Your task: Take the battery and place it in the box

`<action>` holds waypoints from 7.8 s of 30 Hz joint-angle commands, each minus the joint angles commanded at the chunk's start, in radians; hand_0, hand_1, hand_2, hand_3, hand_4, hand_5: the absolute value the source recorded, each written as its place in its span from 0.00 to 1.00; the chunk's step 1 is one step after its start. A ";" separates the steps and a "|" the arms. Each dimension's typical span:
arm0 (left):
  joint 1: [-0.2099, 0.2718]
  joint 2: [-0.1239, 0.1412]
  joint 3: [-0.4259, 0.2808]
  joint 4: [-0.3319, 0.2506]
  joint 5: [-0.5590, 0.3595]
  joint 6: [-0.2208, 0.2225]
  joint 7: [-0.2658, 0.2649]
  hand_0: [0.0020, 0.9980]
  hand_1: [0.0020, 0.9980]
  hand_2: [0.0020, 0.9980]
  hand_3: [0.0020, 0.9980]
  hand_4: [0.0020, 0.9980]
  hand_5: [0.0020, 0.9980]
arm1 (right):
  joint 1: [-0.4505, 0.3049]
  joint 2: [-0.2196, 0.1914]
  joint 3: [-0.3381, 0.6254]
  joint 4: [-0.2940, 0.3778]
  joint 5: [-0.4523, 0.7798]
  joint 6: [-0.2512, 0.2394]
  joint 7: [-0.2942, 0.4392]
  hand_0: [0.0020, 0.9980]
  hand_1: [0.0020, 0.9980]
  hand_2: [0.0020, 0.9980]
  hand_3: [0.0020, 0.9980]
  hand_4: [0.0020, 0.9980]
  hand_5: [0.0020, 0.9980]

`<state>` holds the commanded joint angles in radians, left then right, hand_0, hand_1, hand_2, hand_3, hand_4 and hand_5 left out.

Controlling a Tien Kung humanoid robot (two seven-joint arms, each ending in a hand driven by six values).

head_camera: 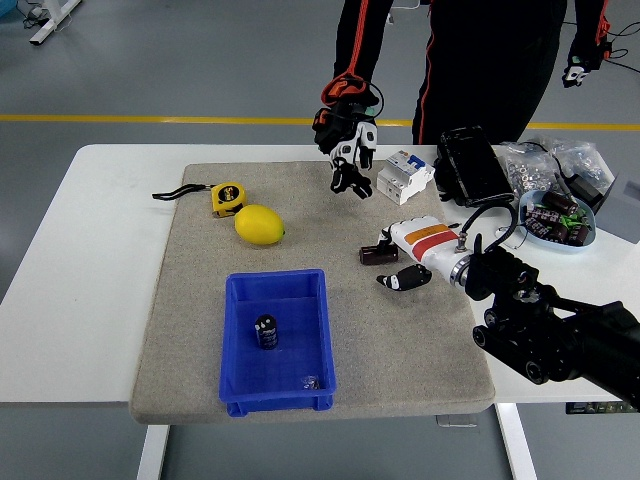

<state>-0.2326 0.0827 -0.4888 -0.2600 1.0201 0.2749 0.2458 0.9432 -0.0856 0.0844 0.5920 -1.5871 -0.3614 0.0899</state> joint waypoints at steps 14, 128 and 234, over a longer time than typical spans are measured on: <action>0.031 0.013 -0.011 0.007 0.007 -0.001 0.002 0.67 0.67 0.65 0.57 0.62 0.57 | 0.026 -0.096 -0.027 0.229 -0.123 0.040 -0.025 0.46 0.56 0.62 0.56 0.78 0.33; 0.018 0.002 -0.031 -0.004 0.047 -0.024 0.021 0.67 0.67 0.66 0.58 0.62 0.57 | 0.010 0.050 0.045 -0.009 -0.067 0.089 -0.010 0.30 0.44 0.52 0.50 0.68 0.30; 0.071 0.023 -0.052 -0.002 0.074 -0.045 0.033 0.67 0.66 0.66 0.58 0.63 0.57 | 0.061 -0.090 0.238 0.501 -0.226 0.045 -0.149 0.29 0.43 0.50 0.51 0.69 0.32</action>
<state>-0.1620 0.1055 -0.5412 -0.2617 1.0942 0.2297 0.2788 1.0037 -0.1760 0.3224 1.0933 -1.8129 -0.3165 -0.0593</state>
